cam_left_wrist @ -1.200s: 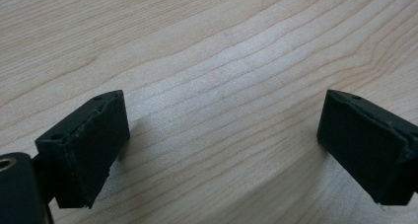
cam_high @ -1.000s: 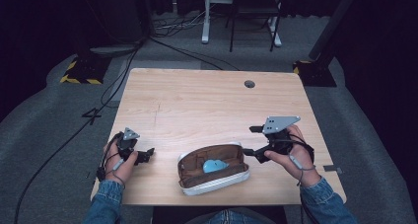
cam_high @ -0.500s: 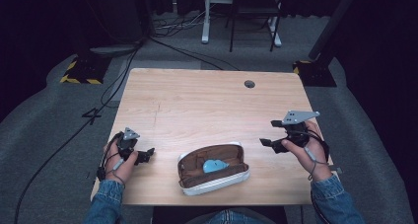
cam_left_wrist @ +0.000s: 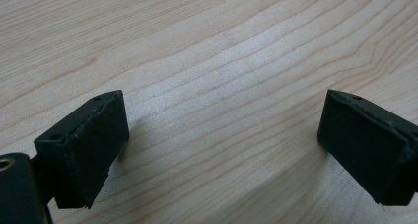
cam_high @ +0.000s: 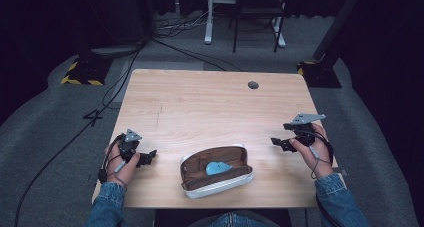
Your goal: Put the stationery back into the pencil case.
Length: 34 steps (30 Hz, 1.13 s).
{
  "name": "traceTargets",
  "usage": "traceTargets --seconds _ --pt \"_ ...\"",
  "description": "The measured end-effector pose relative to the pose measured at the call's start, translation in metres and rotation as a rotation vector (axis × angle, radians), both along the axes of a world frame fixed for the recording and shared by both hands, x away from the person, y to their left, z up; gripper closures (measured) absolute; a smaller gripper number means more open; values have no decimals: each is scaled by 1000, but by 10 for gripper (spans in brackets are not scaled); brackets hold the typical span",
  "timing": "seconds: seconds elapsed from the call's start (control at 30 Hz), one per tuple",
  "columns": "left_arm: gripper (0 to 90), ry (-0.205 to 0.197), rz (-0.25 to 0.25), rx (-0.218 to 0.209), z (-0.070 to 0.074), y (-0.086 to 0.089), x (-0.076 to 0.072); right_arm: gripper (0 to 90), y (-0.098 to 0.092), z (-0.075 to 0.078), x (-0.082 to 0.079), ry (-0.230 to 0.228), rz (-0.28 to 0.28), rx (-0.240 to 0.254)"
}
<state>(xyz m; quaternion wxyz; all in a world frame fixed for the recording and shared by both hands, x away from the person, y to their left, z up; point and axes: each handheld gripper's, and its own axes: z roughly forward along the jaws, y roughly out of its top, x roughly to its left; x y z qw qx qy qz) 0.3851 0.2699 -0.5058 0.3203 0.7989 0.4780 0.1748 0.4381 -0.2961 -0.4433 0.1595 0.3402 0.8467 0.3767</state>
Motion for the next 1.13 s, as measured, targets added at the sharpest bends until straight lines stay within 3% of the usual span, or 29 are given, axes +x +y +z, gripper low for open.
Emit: traceTargets --seconds 0.33,0.6,1.13 --pt "56 0 0 0 0 0 0 167 -16 -28 10 -13 -50 -25" --pt "56 0 0 0 0 0 0 167 -25 -47 16 -20 -96 -10" --pt "55 -1 -2 0 0 0 0 145 -30 -61 20 20 -130 -4"
